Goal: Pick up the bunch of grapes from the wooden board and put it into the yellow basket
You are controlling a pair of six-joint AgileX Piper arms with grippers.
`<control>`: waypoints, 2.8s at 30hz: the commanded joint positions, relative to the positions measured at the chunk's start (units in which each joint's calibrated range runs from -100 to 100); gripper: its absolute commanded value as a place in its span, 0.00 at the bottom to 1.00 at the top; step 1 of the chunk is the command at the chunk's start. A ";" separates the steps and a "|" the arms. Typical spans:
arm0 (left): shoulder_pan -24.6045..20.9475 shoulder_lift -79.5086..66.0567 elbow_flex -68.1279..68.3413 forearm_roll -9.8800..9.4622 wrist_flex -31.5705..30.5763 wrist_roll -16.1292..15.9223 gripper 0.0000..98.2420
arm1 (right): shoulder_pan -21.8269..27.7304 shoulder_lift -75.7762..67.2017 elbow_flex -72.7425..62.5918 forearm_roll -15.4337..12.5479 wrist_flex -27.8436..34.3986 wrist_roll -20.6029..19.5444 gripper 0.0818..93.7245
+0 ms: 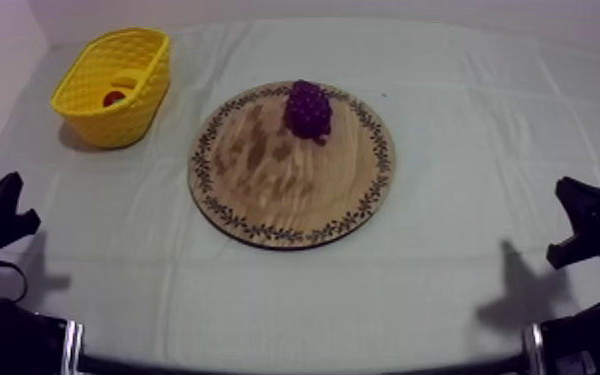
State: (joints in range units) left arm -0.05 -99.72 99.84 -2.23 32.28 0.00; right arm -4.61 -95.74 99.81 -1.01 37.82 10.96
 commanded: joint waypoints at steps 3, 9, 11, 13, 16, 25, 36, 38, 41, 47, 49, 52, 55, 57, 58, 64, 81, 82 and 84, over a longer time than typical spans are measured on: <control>4.89 -0.28 0.05 0.04 0.54 0.56 0.00 | 0.02 -0.01 -0.03 0.01 0.00 -0.04 0.00; 4.49 -0.28 0.05 0.01 0.54 1.62 0.00 | 0.02 -0.01 -0.03 0.01 0.00 0.00 0.00; 4.39 -0.28 0.05 -0.02 0.56 1.54 0.00 | 0.02 -0.01 -0.03 0.01 0.00 0.00 0.00; 4.34 -0.28 0.05 -0.03 0.59 1.35 0.00 | 0.02 -0.01 -0.03 0.01 0.00 -0.02 0.00; 4.22 -0.28 0.05 -0.04 0.61 1.44 0.00 | 0.02 -0.01 -0.03 0.01 0.00 -0.02 0.00; 3.71 3.28 -5.66 -1.80 0.94 3.59 0.00 | 0.02 -0.01 -0.03 0.01 0.00 -0.01 0.00; 6.71 24.27 -29.26 -2.28 5.54 5.65 0.00 | 0.02 -0.01 -0.03 0.01 0.00 -0.01 0.00; 7.83 28.62 -33.47 -2.58 5.71 6.34 0.00 | 0.02 -0.01 -0.03 0.01 0.00 -0.03 0.00; 9.87 35.52 -39.49 -3.82 6.21 8.19 0.00 | 0.02 -0.01 -0.03 0.01 0.00 -0.04 0.00; 15.41 50.09 -53.54 -8.68 12.41 14.63 0.00 | 0.02 -0.01 -0.03 0.01 0.00 -0.04 0.00; 16.84 54.91 -58.68 -9.71 14.75 16.39 0.00 | 0.02 -0.01 -0.03 0.01 0.00 -0.04 0.00; 18.41 61.80 -66.18 -10.38 17.46 18.33 0.00 | 0.02 -0.01 -0.03 0.01 0.00 -0.04 0.00; 19.81 68.47 -73.76 -10.67 20.17 19.85 0.00 | 0.02 -0.01 -0.03 0.01 0.00 -0.03 0.00; 20.83 72.84 -78.77 -10.94 22.37 20.74 0.00 | 0.02 -0.01 -0.03 0.01 0.00 -0.03 0.00; 21.41 75.03 -81.17 -11.17 23.54 21.16 0.00 | 0.02 -0.01 -0.03 0.01 0.00 -0.03 0.00; 25.08 86.98 -91.61 -13.62 29.25 23.72 0.00 | 0.02 -0.01 -0.03 0.01 0.00 -0.04 0.00; 31.44 113.94 -110.43 -14.82 39.77 26.85 0.00 | 0.02 -0.01 -0.03 0.01 0.00 -0.04 0.00; 31.79 115.35 -111.67 -14.71 40.31 26.95 0.00 | 0.02 -0.01 -0.03 0.01 0.00 -0.04 0.00; 32.47 117.98 -114.20 -14.48 41.32 27.23 0.00 | 0.02 -0.01 -0.03 0.01 0.00 -0.04 0.00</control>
State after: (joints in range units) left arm 32.05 15.17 -11.96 -16.85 73.08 27.11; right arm -4.61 -95.74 99.81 -1.01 37.82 10.90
